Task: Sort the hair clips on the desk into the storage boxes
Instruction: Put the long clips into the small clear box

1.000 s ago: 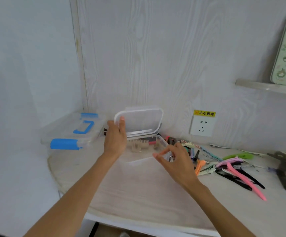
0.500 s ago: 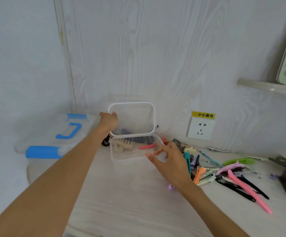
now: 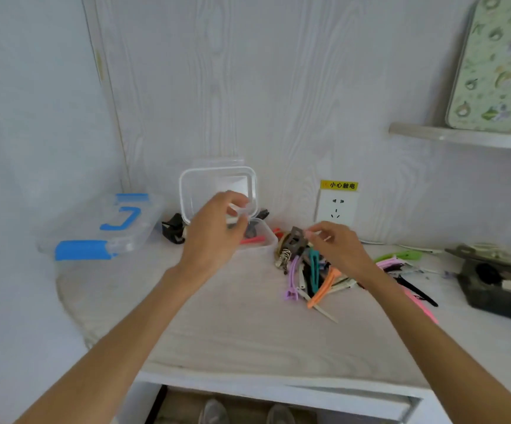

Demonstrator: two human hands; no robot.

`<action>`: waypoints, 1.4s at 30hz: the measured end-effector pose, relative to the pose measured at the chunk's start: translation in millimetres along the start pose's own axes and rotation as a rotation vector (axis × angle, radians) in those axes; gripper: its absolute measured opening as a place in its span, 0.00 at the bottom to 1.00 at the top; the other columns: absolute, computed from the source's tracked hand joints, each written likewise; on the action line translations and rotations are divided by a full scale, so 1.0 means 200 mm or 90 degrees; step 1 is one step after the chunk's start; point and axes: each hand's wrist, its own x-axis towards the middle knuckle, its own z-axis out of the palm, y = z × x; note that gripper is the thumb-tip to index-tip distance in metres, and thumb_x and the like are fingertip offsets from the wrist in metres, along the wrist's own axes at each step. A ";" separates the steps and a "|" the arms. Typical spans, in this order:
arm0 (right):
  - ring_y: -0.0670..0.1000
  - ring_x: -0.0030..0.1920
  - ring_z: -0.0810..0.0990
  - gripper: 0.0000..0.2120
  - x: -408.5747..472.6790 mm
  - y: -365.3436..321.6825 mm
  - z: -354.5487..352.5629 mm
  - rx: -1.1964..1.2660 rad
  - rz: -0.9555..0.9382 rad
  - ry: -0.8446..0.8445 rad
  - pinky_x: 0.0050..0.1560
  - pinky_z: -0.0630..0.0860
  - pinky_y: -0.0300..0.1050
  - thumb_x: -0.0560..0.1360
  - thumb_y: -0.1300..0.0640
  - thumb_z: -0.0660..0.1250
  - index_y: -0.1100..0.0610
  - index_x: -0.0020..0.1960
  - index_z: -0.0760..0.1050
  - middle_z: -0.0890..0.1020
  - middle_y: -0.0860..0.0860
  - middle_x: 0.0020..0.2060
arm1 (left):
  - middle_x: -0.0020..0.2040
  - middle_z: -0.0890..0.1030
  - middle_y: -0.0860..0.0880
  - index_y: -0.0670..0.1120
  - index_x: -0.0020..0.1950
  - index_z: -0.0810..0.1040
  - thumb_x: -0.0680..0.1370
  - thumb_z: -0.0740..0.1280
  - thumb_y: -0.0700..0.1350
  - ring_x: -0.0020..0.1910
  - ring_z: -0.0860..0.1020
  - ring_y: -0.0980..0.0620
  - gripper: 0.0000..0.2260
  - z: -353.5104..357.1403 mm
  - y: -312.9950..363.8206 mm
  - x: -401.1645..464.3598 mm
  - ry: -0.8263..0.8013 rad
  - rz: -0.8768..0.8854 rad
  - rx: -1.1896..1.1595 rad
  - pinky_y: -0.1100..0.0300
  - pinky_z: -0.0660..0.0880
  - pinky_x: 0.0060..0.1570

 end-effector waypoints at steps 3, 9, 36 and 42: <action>0.49 0.48 0.80 0.09 -0.02 0.18 -0.10 -0.015 -0.006 -0.082 0.47 0.73 0.41 0.77 0.57 0.62 0.47 0.47 0.79 0.83 0.49 0.47 | 0.39 0.80 0.58 0.54 0.44 0.78 0.74 0.64 0.58 0.36 0.78 0.59 0.09 0.17 0.10 -0.15 -0.171 0.069 0.106 0.59 0.75 0.36; 0.47 0.61 0.72 0.21 0.02 0.31 0.05 -0.159 0.018 -0.114 0.57 0.65 0.37 0.75 0.43 0.63 0.50 0.65 0.71 0.74 0.48 0.64 | 0.47 0.80 0.46 0.46 0.49 0.76 0.78 0.57 0.59 0.47 0.78 0.46 0.18 0.47 0.15 -0.22 -0.316 -0.039 0.464 0.57 0.64 0.40; 0.38 0.49 0.75 0.06 0.06 0.05 0.19 0.093 -0.126 0.260 0.47 0.71 0.27 0.75 0.51 0.65 0.43 0.51 0.76 0.78 0.35 0.42 | 0.53 0.82 0.47 0.47 0.57 0.81 0.72 0.68 0.41 0.55 0.75 0.43 0.14 0.20 -0.30 -0.08 0.183 -0.160 0.252 0.50 0.67 0.57; 0.46 0.58 0.72 0.13 0.16 -0.10 0.31 -0.074 -0.199 0.107 0.59 0.67 0.39 0.75 0.50 0.66 0.47 0.59 0.78 0.81 0.45 0.54 | 0.60 0.77 0.47 0.46 0.62 0.74 0.76 0.62 0.44 0.60 0.70 0.46 0.15 0.19 -0.27 -0.09 0.278 -0.144 0.172 0.55 0.63 0.58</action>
